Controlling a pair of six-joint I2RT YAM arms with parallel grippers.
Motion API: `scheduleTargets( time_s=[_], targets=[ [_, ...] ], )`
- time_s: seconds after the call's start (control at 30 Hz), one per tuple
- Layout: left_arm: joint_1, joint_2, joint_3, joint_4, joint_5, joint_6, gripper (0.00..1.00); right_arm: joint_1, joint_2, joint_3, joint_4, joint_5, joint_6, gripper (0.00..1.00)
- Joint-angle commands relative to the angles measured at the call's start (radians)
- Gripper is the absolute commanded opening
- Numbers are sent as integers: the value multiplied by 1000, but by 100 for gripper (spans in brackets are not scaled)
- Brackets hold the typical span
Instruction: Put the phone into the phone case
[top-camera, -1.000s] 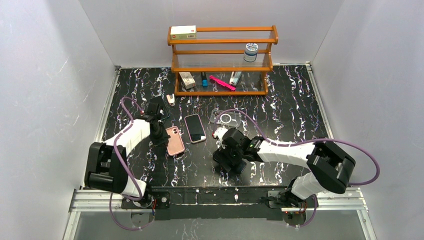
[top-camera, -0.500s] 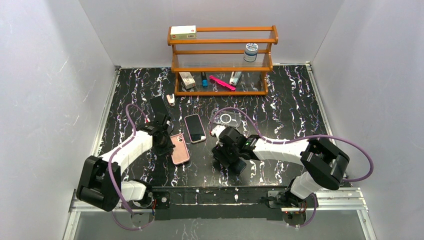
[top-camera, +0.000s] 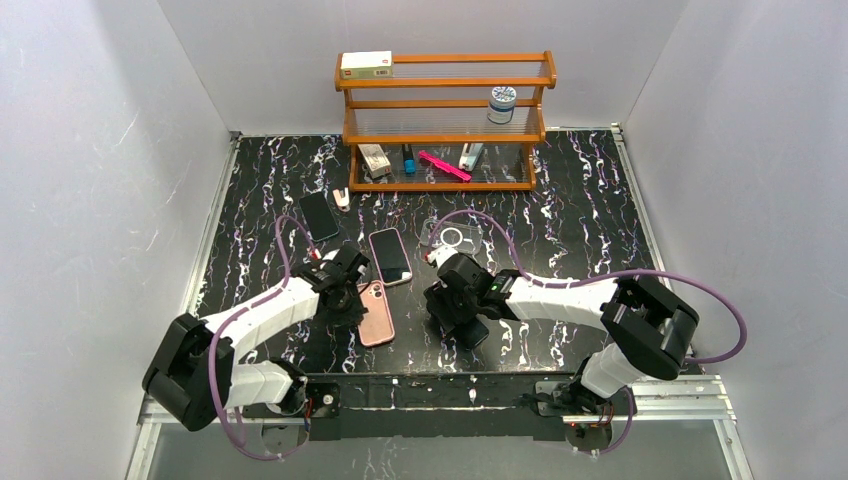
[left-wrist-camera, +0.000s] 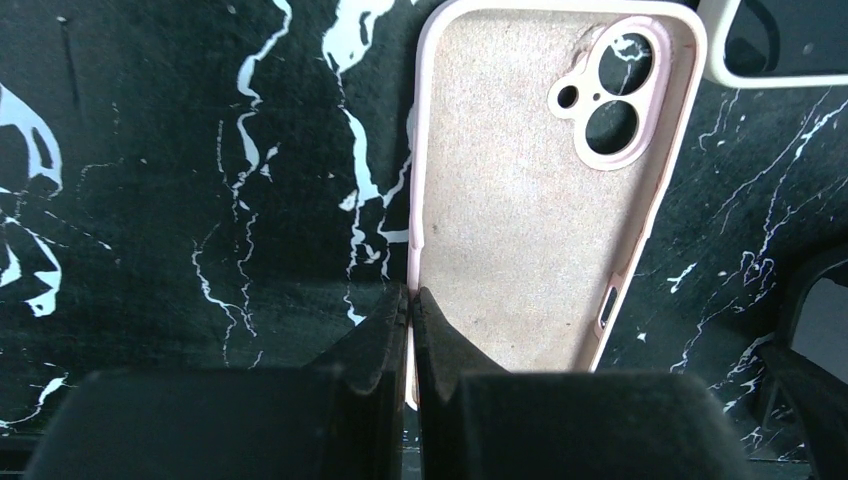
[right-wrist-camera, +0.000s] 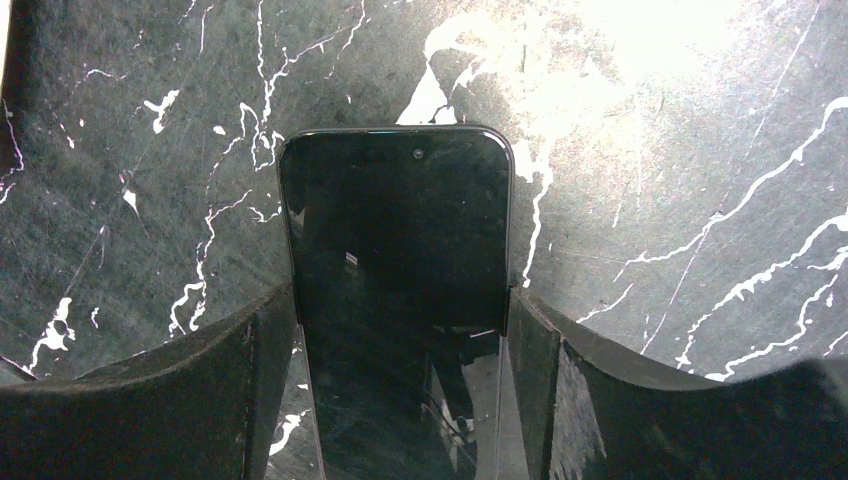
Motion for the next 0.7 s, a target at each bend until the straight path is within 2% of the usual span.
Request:
scheduleTargets(
  time_s=[0.0,0.27,0.57,0.67],
  targets=[
    [-31,30,14,-2,-49,-39,0,5,-6,-13,-13,3,63,59],
    [-76,1,7,-3,-56,-90,4,4,-35,-24,12,-23,102,56],
    [-151,-37,-35,-1,-31,-181,4,4,-90,-26,42,23,180,53],
    [-157,-74,-45,-1,-25,-201,11,5,-93,-23,47,23,192,53]
  ],
)
